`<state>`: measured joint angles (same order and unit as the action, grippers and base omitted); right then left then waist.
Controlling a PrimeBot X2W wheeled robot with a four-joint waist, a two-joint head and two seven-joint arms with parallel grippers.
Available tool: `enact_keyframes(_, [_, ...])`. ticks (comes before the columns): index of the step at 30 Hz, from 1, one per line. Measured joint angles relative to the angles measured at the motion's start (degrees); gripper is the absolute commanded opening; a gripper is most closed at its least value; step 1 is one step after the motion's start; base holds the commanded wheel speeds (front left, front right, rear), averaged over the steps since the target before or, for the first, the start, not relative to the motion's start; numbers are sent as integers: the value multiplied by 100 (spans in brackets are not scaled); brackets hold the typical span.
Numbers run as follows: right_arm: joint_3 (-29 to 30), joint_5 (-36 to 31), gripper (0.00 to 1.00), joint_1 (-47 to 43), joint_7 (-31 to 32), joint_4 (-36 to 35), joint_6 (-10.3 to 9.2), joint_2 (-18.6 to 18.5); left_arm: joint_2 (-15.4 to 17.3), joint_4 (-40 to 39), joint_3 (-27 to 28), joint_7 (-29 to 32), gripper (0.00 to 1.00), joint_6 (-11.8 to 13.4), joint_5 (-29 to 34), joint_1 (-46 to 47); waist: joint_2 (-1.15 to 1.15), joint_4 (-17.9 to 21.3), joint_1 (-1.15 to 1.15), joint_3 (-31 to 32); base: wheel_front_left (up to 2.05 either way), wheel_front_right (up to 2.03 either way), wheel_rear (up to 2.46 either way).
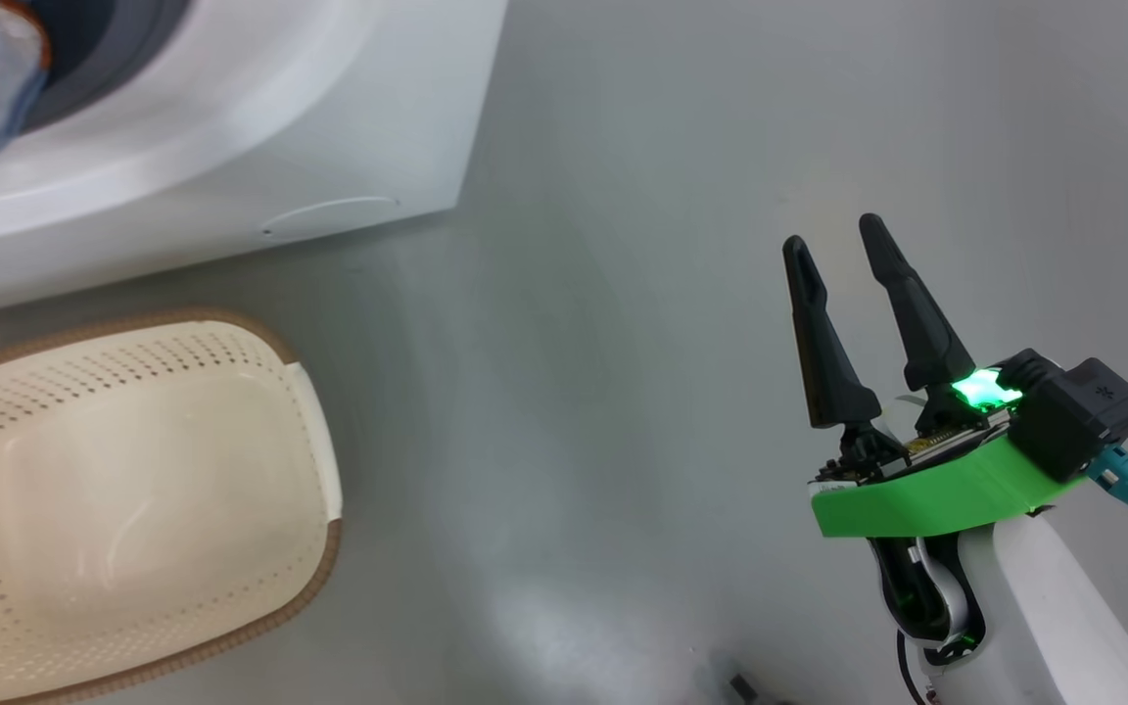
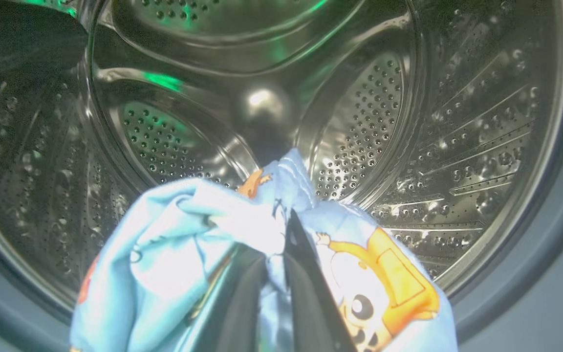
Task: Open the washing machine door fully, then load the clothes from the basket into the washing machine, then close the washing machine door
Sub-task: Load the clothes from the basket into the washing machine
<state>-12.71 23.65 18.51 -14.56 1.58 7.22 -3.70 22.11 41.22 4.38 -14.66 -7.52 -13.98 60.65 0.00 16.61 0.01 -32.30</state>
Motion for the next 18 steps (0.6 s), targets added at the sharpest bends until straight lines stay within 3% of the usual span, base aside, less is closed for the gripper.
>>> enact_keyframes(9, [-91,1,100,118,0,-7,0,30,94,1006,-85,-3,0,0,214,904,0,265,0,-304,0,0,0])
enact_keyframes(18, [-235,8,100,197,0,-21,0,58,446,1680,-229,-3,0,27,442,1624,0,539,-1,-500,0,0,0])
